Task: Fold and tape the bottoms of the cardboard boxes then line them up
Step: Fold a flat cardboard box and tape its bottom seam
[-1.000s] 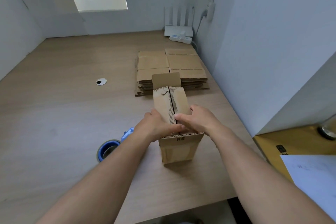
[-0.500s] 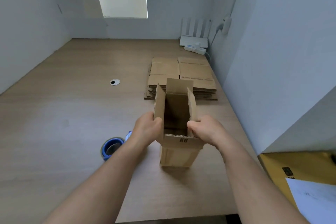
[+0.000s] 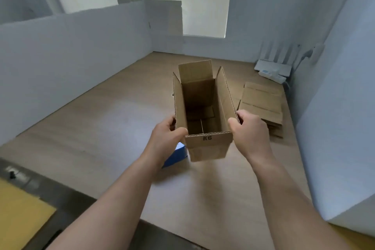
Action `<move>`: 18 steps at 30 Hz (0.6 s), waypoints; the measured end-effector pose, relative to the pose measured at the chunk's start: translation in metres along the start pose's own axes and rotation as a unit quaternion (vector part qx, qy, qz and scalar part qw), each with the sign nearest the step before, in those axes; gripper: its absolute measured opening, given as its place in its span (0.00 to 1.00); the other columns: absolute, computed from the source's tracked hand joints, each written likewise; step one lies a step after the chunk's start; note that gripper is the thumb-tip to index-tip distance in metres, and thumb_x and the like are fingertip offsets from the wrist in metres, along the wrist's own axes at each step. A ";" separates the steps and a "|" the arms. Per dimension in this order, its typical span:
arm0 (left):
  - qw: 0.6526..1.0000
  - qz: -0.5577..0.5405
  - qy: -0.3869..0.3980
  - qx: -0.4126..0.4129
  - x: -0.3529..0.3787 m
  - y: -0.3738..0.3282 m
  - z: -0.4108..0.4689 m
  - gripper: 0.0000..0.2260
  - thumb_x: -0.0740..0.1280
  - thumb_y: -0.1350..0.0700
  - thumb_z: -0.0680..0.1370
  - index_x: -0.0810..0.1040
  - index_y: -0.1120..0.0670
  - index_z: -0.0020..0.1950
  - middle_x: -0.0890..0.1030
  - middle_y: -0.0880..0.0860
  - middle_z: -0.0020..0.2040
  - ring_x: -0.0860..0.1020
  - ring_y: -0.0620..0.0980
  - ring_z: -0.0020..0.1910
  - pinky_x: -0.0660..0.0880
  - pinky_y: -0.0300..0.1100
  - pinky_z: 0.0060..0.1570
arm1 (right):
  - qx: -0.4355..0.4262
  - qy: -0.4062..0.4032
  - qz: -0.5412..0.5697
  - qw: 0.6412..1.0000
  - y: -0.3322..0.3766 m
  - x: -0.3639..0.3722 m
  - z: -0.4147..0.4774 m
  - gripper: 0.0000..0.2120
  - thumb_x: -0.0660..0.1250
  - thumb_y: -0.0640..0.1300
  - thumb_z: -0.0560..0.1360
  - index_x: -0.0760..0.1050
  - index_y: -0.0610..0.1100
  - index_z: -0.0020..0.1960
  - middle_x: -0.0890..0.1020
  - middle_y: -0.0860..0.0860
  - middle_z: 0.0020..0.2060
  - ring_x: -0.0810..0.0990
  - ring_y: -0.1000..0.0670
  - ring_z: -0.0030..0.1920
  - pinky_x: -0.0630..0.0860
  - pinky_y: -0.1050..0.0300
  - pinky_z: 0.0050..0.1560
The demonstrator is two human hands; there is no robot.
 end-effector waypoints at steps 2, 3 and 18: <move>0.999 -0.006 -0.036 -0.010 -0.026 0.000 -0.010 0.06 0.64 0.60 0.72 0.77 0.60 0.46 0.77 0.61 0.38 0.73 0.51 0.36 0.75 0.51 0.39 | -0.026 0.009 0.029 0.999 0.020 0.014 0.001 0.13 0.60 0.40 0.74 0.64 0.42 0.32 0.67 0.48 0.26 0.67 0.44 0.32 0.61 0.52 0.31; 0.998 -0.010 -0.052 -0.015 -0.039 0.002 -0.017 0.07 0.64 0.60 0.72 0.78 0.60 0.48 0.77 0.64 0.41 0.74 0.53 0.38 0.77 0.55 0.43 | -0.037 0.020 0.040 0.998 0.029 0.023 0.001 0.13 0.61 0.40 0.74 0.64 0.40 0.32 0.68 0.47 0.26 0.67 0.43 0.32 0.62 0.51 0.32; 0.955 -0.018 -0.292 -0.055 -0.230 0.055 -0.140 0.05 0.64 0.57 0.71 0.76 0.58 0.42 0.75 0.54 0.36 0.73 0.52 0.37 0.74 0.57 0.42 | -0.194 0.187 0.130 0.954 0.210 0.143 -0.086 0.19 0.61 0.39 0.75 0.59 0.45 0.28 0.62 0.50 0.24 0.61 0.47 0.30 0.59 0.53 0.31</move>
Point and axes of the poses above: each hand's wrist, its own z-axis towards the middle knuckle, its own x-axis out of the palm, y = z × x, the point moved 9 cm from there along z, towards the middle knuckle
